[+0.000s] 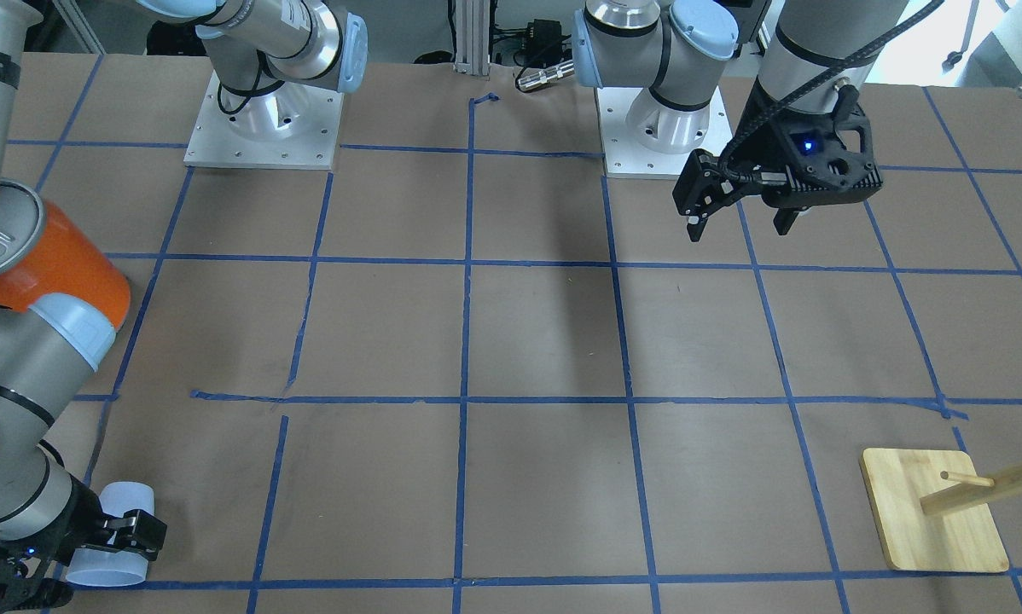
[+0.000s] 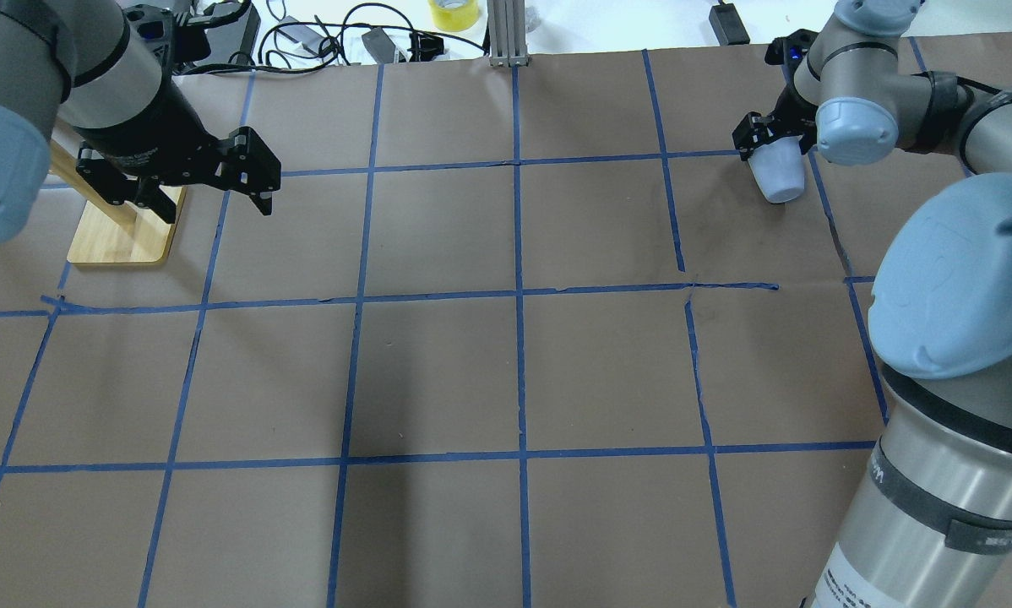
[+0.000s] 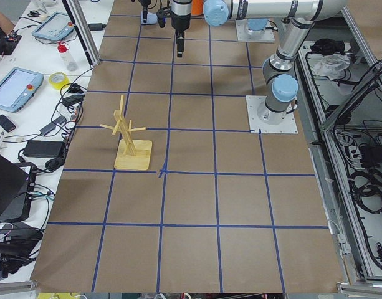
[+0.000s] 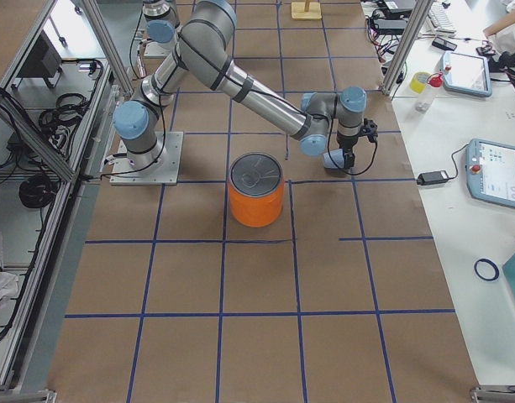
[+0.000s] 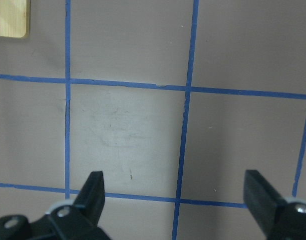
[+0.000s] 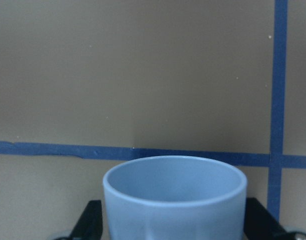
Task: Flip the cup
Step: 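Lift the white cup with the right gripper and carry it toward the table center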
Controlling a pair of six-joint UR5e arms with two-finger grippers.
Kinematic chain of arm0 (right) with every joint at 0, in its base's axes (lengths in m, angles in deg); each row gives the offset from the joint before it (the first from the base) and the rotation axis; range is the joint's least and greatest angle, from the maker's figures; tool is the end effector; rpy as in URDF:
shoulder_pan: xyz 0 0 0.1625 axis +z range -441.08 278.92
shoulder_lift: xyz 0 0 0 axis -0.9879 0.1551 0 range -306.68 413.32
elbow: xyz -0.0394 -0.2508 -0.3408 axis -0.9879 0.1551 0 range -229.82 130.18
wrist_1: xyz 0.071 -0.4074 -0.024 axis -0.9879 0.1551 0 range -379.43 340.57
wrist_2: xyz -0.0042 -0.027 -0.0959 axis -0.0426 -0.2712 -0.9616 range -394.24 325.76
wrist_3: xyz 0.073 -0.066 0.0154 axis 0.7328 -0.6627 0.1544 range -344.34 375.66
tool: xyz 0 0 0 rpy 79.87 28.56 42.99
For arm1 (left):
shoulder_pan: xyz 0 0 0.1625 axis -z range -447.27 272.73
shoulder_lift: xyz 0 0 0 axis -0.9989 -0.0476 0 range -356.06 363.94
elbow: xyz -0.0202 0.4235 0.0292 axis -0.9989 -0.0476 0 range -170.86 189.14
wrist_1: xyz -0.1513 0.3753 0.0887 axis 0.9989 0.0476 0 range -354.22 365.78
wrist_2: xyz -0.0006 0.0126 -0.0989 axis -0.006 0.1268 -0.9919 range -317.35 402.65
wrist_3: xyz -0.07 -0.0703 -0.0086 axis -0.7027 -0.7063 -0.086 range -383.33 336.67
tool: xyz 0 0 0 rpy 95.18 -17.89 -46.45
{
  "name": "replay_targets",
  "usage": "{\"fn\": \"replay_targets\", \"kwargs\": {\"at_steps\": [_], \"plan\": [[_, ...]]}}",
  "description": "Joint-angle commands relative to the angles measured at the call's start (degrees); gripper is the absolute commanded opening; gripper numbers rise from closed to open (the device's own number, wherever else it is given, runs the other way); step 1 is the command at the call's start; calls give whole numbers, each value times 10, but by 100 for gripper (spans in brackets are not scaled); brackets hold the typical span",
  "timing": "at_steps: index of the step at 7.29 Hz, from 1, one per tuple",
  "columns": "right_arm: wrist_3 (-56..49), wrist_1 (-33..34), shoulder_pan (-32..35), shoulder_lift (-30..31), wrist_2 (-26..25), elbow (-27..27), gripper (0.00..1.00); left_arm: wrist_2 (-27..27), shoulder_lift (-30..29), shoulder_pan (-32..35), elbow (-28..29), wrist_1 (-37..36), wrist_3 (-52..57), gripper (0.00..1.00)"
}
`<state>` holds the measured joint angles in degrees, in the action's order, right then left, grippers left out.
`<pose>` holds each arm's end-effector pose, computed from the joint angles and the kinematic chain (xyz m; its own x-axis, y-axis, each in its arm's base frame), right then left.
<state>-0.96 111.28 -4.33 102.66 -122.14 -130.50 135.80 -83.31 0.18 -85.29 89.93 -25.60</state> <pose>-0.0332 -0.7385 0.1988 -0.9981 -0.0607 0.0119 -0.0619 0.9841 -0.1664 -0.1064 -0.4836 0.4837 -0.9948 -0.0878 -0.0519 -0.0838 0.9937 -0.0748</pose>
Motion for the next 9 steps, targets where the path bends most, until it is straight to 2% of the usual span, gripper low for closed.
{"fn": "replay_targets", "kwargs": {"at_steps": [1,4,7,8,9], "plan": [[-14,17,0,-9,0,2,99,1,0,-2,-2,-5,0,100],[-28,24,0,-11,1,4,98,0,-2,-3,-2,-7,0,100],[-31,21,0,-6,2,-4,65,0,-4,-3,-1,-10,0,100],[-32,17,4,2,8,-4,57,1,-4,-3,-1,-20,0,100],[-33,-4,14,33,9,-5,56,5,-1,-3,-3,-19,0,100]]}}
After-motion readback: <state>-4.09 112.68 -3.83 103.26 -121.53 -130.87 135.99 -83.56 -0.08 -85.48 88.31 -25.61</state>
